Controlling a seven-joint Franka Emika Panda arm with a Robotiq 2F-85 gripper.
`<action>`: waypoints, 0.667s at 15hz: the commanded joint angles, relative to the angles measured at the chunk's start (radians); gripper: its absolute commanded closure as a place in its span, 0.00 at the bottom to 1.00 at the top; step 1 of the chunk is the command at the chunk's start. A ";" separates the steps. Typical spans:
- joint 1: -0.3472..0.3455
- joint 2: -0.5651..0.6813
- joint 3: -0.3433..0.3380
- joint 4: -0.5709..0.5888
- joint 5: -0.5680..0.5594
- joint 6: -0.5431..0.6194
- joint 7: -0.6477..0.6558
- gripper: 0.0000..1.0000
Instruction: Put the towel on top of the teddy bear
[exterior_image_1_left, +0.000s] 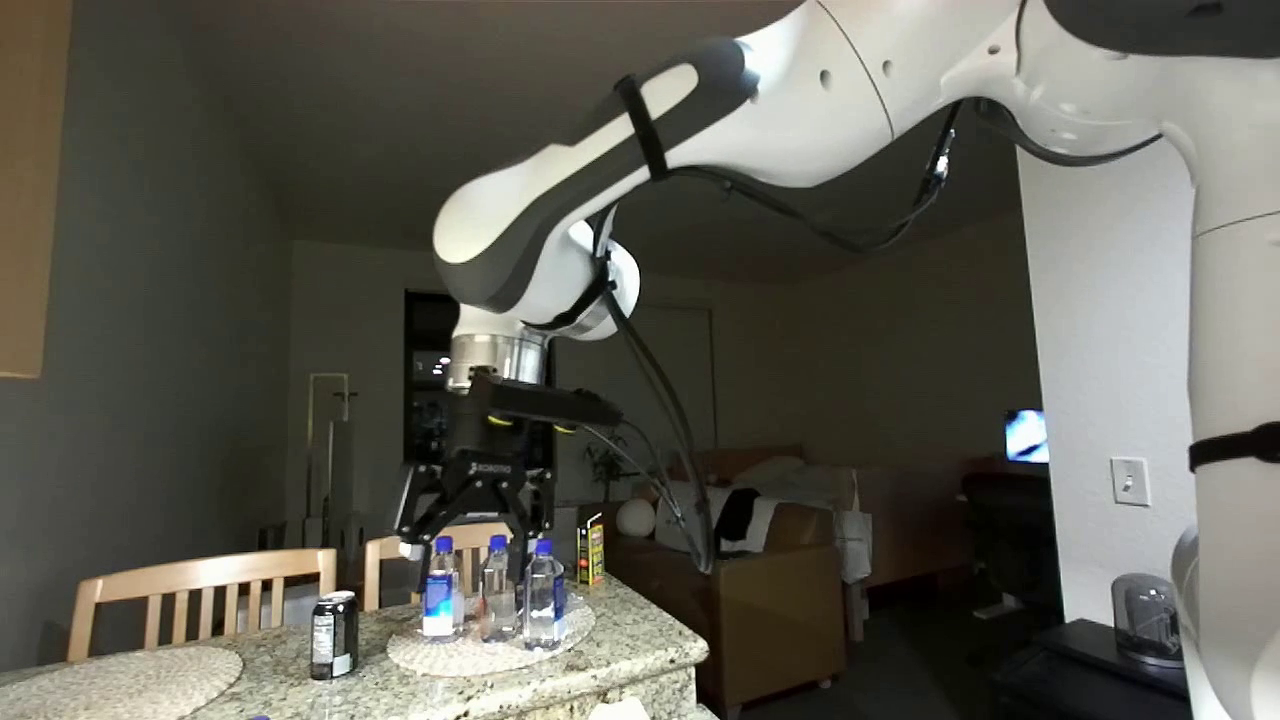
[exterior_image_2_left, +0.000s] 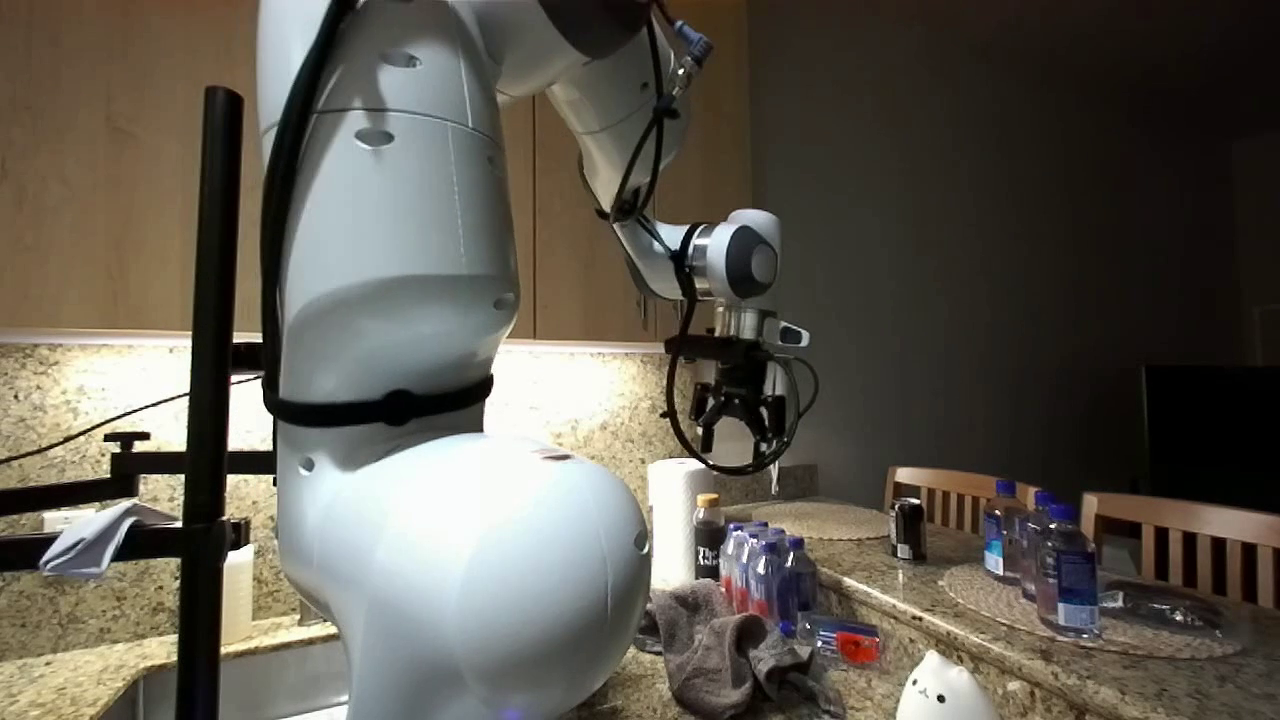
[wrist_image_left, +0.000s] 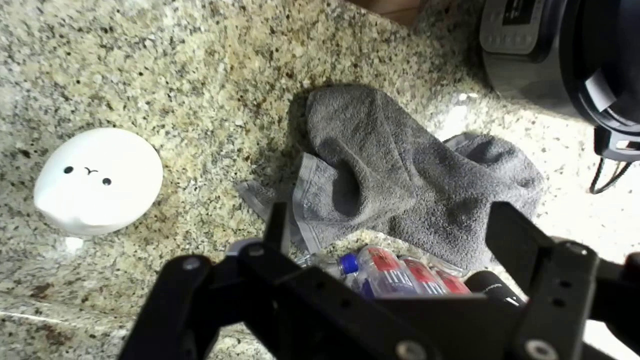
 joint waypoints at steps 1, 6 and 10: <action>0.025 0.037 0.026 -0.056 -0.075 0.106 0.080 0.00; 0.042 0.072 0.022 -0.071 -0.102 0.117 0.074 0.00; 0.040 0.070 0.016 -0.052 -0.101 0.115 0.074 0.00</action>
